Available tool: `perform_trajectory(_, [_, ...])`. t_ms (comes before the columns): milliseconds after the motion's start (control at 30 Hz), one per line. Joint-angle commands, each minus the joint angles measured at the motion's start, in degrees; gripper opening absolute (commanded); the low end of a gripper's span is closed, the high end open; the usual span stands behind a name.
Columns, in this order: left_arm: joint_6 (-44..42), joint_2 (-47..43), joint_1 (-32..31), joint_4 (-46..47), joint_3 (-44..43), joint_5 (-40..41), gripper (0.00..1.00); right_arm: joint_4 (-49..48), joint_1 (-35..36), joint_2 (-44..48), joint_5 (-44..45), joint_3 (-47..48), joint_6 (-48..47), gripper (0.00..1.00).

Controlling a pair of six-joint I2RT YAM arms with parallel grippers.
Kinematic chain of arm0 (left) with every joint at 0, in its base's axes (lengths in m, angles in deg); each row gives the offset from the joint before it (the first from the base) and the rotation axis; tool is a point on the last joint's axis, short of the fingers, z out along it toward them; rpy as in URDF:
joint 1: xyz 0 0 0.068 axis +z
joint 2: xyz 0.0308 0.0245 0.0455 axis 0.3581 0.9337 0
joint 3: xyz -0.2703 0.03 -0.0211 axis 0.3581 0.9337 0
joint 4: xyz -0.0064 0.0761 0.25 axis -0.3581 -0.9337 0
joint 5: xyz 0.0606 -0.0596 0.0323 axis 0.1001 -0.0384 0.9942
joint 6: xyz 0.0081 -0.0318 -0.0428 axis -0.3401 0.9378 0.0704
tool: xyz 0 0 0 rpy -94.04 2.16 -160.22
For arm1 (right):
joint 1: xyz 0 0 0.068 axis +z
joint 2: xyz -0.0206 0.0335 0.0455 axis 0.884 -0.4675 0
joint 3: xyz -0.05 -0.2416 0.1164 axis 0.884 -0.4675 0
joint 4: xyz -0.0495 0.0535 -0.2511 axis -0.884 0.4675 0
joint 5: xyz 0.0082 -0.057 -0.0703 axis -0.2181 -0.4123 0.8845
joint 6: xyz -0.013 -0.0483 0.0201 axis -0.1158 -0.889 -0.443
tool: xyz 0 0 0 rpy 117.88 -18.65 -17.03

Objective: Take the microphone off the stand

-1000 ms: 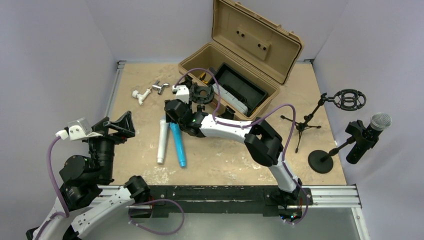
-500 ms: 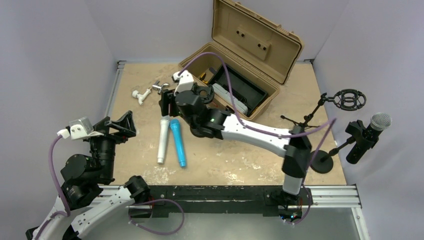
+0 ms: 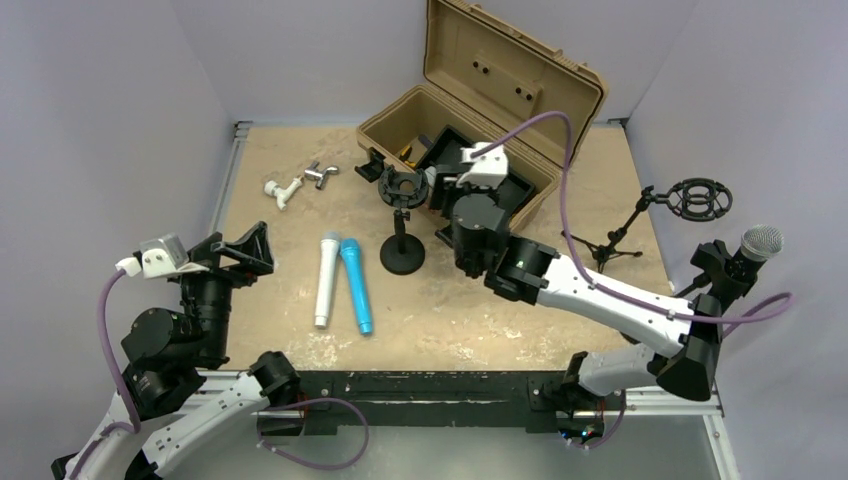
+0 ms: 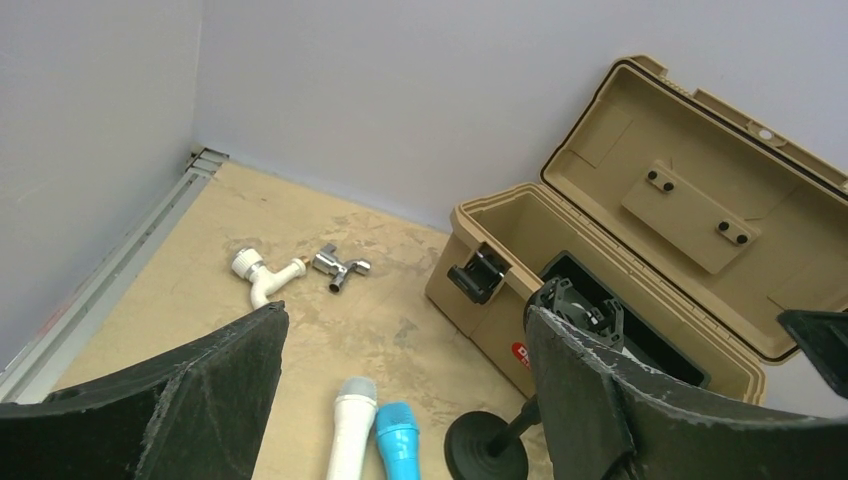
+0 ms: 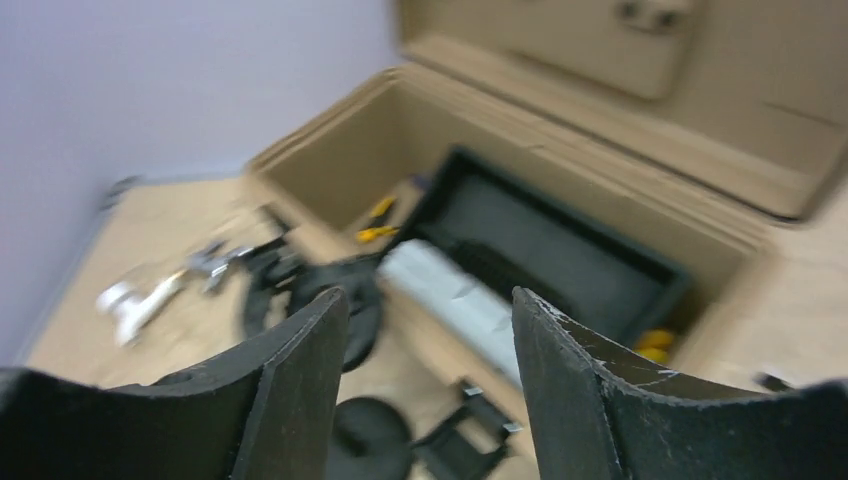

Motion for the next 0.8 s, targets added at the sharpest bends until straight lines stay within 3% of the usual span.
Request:
perform_trajectory(0, [0.28, 1.52, 0.07, 0.20, -1.87, -1.26, 0.86, 7.36, -8.49, 6.93, 13.58, -1.97, 7.63, 0.57])
perform_trajectory(67, [0.37, 1.71, 0.09, 0.02, -1.98, -1.36, 0.86, 12.75, -13.08, 10.53, 13.99, -3.69, 16.29, 0.53])
perform_trajectory(233, [0.51, 1.82, 0.17, 0.05, -1.90, -1.50, 0.86, 13.88, -19.64, 19.18, 14.04, -12.04, 23.68, 0.45])
perform_trajectory(433, [0.55, 2.57, 0.14, -0.08, -2.12, -2.21, 0.86, 21.97, -32.58, 16.49, 8.18, -13.52, 29.54, 0.43])
perform_trajectory(567, [0.46, 2.67, 0.12, -0.26, -2.17, -2.08, 0.86, 20.84, -36.95, 14.52, 5.49, -14.77, 28.41, 0.48])
perform_trajectory(767, [0.54, 2.59, 0.12, -0.26, -2.22, -2.57, 0.86, 14.85, -46.31, 14.43, 1.67, -18.61, 23.38, 0.46])
